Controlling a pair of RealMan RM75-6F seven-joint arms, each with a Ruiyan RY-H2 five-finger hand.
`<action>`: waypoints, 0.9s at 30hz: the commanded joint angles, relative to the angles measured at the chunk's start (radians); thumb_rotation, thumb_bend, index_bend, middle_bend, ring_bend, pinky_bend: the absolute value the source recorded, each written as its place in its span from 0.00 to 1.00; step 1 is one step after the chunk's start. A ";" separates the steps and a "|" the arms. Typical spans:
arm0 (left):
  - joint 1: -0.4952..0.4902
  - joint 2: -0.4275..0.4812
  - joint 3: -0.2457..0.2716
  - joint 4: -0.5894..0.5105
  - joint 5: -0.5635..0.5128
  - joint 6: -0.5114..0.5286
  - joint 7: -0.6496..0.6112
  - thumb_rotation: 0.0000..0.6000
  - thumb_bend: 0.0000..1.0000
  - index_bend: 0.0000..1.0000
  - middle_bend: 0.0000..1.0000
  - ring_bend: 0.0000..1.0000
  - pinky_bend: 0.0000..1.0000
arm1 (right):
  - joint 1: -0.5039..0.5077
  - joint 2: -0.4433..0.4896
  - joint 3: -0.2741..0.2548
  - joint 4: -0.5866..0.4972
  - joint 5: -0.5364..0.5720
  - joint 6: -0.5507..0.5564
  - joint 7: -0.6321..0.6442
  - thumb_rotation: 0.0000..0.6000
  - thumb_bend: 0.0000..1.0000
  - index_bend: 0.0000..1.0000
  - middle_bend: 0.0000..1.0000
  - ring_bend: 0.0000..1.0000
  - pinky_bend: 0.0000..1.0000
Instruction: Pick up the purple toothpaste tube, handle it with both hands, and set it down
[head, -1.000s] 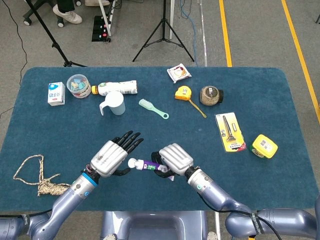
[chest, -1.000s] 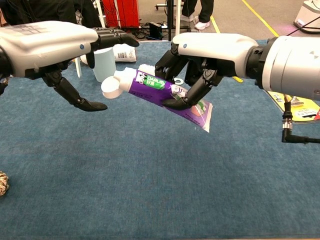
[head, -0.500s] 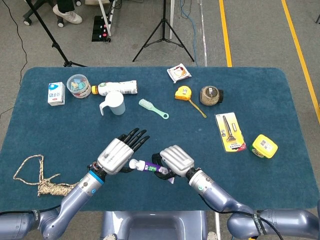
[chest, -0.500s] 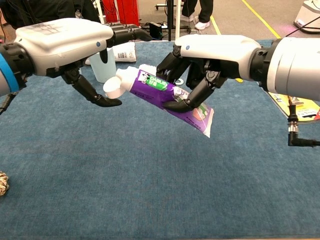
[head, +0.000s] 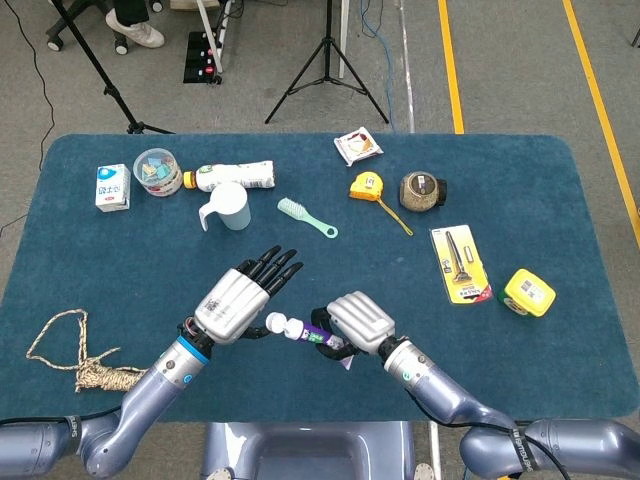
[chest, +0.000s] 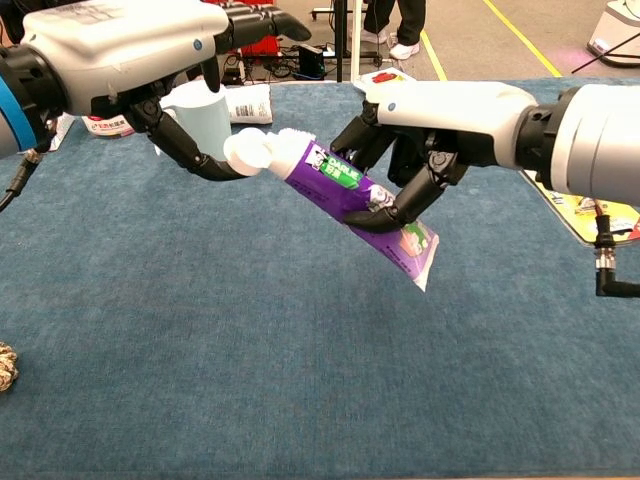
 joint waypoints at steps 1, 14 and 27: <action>-0.004 0.003 -0.006 -0.004 -0.001 0.004 0.000 0.84 0.19 0.00 0.04 0.01 0.32 | 0.001 0.001 -0.004 0.001 -0.002 0.000 -0.007 0.90 0.69 0.83 0.90 1.00 1.00; -0.019 0.018 -0.028 -0.031 -0.004 0.021 -0.006 0.84 0.19 0.00 0.04 0.01 0.32 | 0.007 0.001 -0.013 -0.002 0.004 0.011 -0.046 0.90 0.69 0.83 0.90 1.00 1.00; -0.052 -0.010 -0.038 -0.050 -0.040 0.008 -0.002 0.84 0.19 0.00 0.04 0.01 0.32 | 0.022 -0.015 -0.008 -0.007 0.029 0.020 -0.079 0.89 0.69 0.83 0.90 1.00 1.00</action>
